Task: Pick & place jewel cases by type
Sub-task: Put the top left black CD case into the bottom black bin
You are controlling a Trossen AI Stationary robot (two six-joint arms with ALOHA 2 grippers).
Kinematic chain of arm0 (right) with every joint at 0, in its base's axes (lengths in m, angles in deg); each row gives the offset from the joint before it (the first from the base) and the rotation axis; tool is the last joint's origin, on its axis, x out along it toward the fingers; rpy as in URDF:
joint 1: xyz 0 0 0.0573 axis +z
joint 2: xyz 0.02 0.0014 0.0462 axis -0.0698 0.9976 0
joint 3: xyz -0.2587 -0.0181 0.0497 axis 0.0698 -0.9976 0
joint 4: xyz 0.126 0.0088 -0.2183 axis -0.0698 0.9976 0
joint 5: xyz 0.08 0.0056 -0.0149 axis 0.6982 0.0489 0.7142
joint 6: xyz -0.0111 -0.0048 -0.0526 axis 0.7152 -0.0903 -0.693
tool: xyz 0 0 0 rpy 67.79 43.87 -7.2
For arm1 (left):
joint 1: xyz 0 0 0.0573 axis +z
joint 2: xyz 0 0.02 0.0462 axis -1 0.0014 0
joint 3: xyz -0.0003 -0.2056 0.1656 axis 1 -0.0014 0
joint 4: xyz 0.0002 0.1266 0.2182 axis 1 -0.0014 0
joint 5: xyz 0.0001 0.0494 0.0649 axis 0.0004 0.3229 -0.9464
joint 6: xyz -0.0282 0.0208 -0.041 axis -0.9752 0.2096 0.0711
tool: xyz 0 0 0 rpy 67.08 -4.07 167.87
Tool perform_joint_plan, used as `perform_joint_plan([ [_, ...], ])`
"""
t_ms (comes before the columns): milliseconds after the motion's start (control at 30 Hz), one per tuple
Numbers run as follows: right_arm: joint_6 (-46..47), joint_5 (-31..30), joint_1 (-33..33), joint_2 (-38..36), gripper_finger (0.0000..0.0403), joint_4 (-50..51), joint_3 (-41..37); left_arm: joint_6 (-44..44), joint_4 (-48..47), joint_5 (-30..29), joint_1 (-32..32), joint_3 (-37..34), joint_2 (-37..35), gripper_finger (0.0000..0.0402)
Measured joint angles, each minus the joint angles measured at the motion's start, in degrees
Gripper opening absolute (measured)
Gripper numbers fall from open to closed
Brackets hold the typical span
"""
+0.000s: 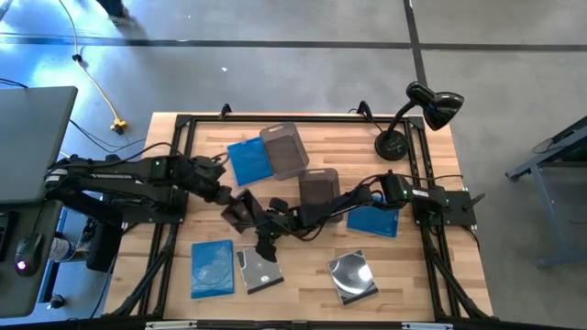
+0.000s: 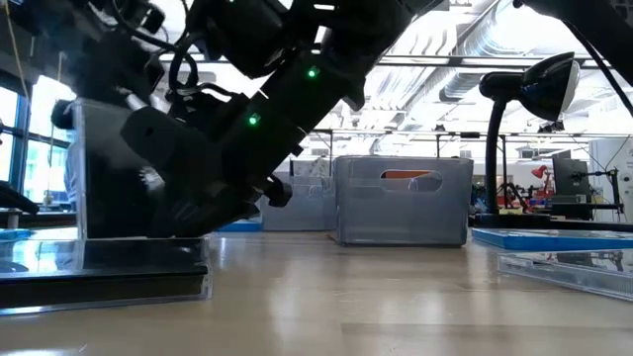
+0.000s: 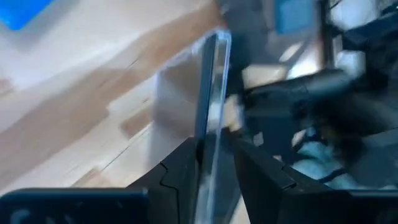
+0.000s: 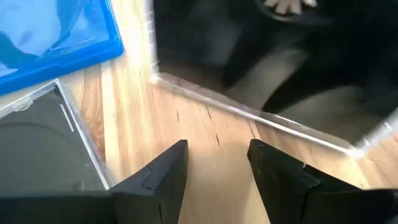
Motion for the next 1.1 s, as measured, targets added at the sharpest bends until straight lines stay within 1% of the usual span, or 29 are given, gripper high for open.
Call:
perform_joint_plan([
  [133,-0.92,-1.49,-0.13,0.04,0.0172,-0.67,-0.05,1.07,-3.21,-0.82,-0.01,-0.4,3.57,0.0108],
  [267,-1.06,-2.45,-0.33,0.07,0.0172,-0.79,-0.07,2.26,-2.47,1.57,0.0,-0.37,9.89,0.0108],
  [400,-1.06,-2.58,-0.48,0.09,0.0172,-1.09,-0.09,6.18,1.57,4.0,-0.01,-0.4,16.93,0.0108],
  [533,-1.06,-2.61,-0.51,0.09,0.0172,-1.12,-0.09,7.82,7.41,6.9,0.01,-0.42,21.61,0.0108],
  [633,-2.54,-3.02,-0.51,0.09,0.0172,-1.11,-0.09,7.91,8.51,8.15,0.04,-0.33,22.42,0.0108],
  [767,-6.28,-4.01,-0.31,0.11,0.0172,-1.27,-0.09,7.91,7.43,7.9,0.05,-0.35,21.98,0.0108],
  [867,-7.14,-5.31,0.32,0.17,0.0172,-1.8,-0.09,7.9,6.98,6.89,0.01,-0.48,21.43,0.0106],
  [967,-7.74,-6.2,0.75,0.2,0.0172,-2.06,-0.11,7.92,6.95,6.12,0.03,-0.48,21.33,0.0092],
  [1100,-9.52,-7.51,1.73,0.2,0.0172,-2.55,-0.11,7.91,6.95,6.1,0.03,-0.48,21.33,0.0063],
])
